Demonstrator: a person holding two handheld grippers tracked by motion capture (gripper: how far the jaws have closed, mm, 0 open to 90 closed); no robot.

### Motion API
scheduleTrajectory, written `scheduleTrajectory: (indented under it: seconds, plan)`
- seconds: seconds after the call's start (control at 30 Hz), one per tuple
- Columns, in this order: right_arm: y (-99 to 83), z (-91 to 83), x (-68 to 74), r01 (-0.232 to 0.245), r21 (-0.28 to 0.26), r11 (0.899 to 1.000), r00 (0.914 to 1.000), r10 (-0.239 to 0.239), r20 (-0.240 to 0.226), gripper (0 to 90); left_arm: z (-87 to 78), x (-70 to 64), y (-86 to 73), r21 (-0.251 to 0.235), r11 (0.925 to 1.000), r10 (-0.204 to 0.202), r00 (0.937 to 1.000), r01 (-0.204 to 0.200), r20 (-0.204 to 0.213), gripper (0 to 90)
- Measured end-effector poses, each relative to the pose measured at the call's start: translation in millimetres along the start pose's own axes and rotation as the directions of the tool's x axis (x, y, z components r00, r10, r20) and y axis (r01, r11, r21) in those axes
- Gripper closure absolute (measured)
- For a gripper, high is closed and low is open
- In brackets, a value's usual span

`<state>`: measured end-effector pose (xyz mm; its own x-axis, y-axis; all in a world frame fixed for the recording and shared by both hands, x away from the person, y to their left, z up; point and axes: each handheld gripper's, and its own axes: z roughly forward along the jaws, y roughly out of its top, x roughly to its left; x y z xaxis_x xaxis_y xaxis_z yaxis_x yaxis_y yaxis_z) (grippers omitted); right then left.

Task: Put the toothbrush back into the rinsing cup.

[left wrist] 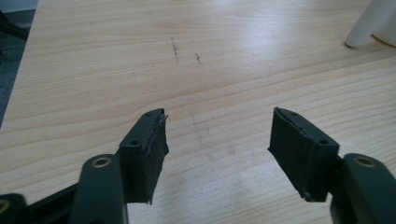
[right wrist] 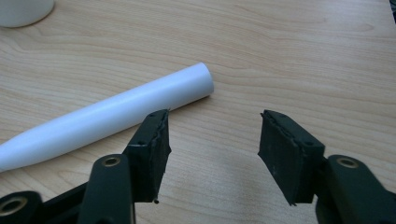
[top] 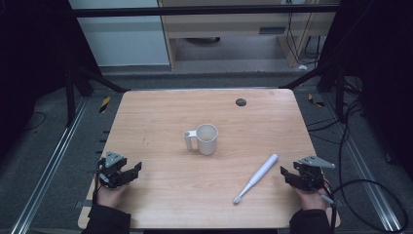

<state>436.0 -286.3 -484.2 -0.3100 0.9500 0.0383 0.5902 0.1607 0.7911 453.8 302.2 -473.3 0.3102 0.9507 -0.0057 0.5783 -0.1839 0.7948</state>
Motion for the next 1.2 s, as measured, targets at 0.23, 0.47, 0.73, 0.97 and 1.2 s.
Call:
scheduleTrajectory:
  seconds: [0.23, 0.47, 0.73, 0.97, 1.2]
  plan:
    - [2.1, -5.1, 5.6, 0.019, -0.019, 1.000, 0.9990, -0.020, -0.039, 54.2, -1.9, -2.2, 0.6, -0.008, 0.9999, -0.009, 0.9999, 0.009, 0.005, 38.1]
    - [9.5, -11.2, 11.5, 0.045, -0.056, 0.997, 0.9970, -0.049, -0.060, 64.3, -1.6, -4.7, 1.4, -0.001, 1.0000, 0.007, 0.9999, -0.007, 0.008, 38.9]
    - [19.7, -12.0, 14.8, 0.058, -0.080, 0.995, 0.9949, -0.064, -0.078, 73.1, 0.1, -6.2, 1.5, 0.010, 0.9997, 0.022, 0.9997, -0.022, -0.003, 38.9]
    - [29.4, -4.8, 18.7, 0.069, -0.083, 0.994, 0.9927, -0.077, -0.093, 80.9, 0.9, -7.6, 1.9, 0.014, 0.9994, 0.031, 0.9995, -0.030, -0.004, 38.8]
    - [39.1, 6.9, 18.0, 0.074, -0.081, 0.994, 0.9928, -0.081, -0.088, 87.2, 1.2, -7.6, 1.9, 0.016, 0.9994, 0.032, 0.9995, -0.032, -0.004, 38.7]
